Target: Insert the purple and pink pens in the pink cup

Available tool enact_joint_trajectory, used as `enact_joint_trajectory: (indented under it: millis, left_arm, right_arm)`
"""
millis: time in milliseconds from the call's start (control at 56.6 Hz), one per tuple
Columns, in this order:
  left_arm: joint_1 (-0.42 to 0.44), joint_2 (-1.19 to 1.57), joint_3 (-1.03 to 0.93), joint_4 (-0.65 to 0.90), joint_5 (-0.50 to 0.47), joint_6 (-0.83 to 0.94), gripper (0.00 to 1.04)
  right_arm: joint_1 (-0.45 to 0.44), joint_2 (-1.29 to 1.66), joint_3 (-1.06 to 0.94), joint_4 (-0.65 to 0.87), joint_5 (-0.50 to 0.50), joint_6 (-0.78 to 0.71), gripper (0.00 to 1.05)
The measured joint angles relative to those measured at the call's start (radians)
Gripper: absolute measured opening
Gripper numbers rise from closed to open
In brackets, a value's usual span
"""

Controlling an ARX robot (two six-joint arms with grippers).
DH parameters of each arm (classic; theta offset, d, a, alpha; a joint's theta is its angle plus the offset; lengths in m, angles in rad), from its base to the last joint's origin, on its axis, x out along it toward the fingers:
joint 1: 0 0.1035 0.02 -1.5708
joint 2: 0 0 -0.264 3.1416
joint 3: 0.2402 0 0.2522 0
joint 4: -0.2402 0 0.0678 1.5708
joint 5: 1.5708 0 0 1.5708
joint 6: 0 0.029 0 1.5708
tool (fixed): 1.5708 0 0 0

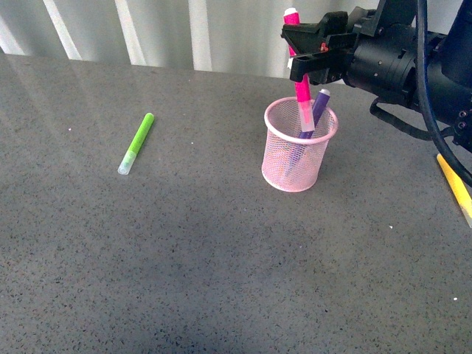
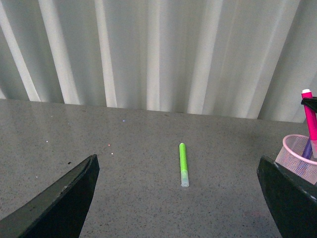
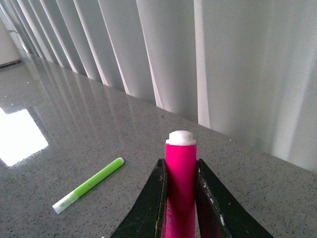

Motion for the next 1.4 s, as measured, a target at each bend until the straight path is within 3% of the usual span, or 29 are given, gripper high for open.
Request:
enact_joint_trajectory:
  millis: [88,265,424,512,636,866,1007,1325,1396]
  left_arm:
    - [0.000,0.000,0.000,0.000,0.000,0.000,0.98]
    - [0.000,0.000,0.000,0.000,0.000,0.000,0.98]
    - [0.000,0.000,0.000,0.000,0.000,0.000,0.98]
    - [0.000,0.000,0.000,0.000,0.000,0.000,0.98]
    - [0.000,0.000,0.000,0.000,0.000,0.000,0.98]
    - [0.000,0.000,0.000,0.000,0.000,0.000,0.98]
    - [0.000,0.000,0.000,0.000,0.000,0.000,0.98]
    - [0.000,0.000,0.000,0.000,0.000,0.000,0.98]
    - [0.000,0.000,0.000,0.000,0.000,0.000,0.98]
  right_arm:
    - [-0.003,0.000,-0.003,-0.007,-0.018,-0.001,0.19]
    - [-0.014,0.000,-0.005,-0.016,-0.022,0.000,0.51]
    - [-0.028,-0.005,-0.005,-0.020,-0.017,0.001,0.86]
    - [-0.032,-0.018,-0.007,-0.020,-0.005,0.005,0.99]
    - [-0.042,-0.067,-0.018,-0.020,0.031,0.006,0.97]
    - [-0.111,-0.386,-0.098,-0.085,0.235,-0.005,0.98]
    - [-0.129,-0.664,-0.226,-0.188,0.235,-0.008,0.98]
    - [-0.112,-1.491,-0.481,-0.639,0.261,-0.002,0.98]
    - [-0.080,-1.601,-0.451,-0.874,0.454,-0.040,0.89]
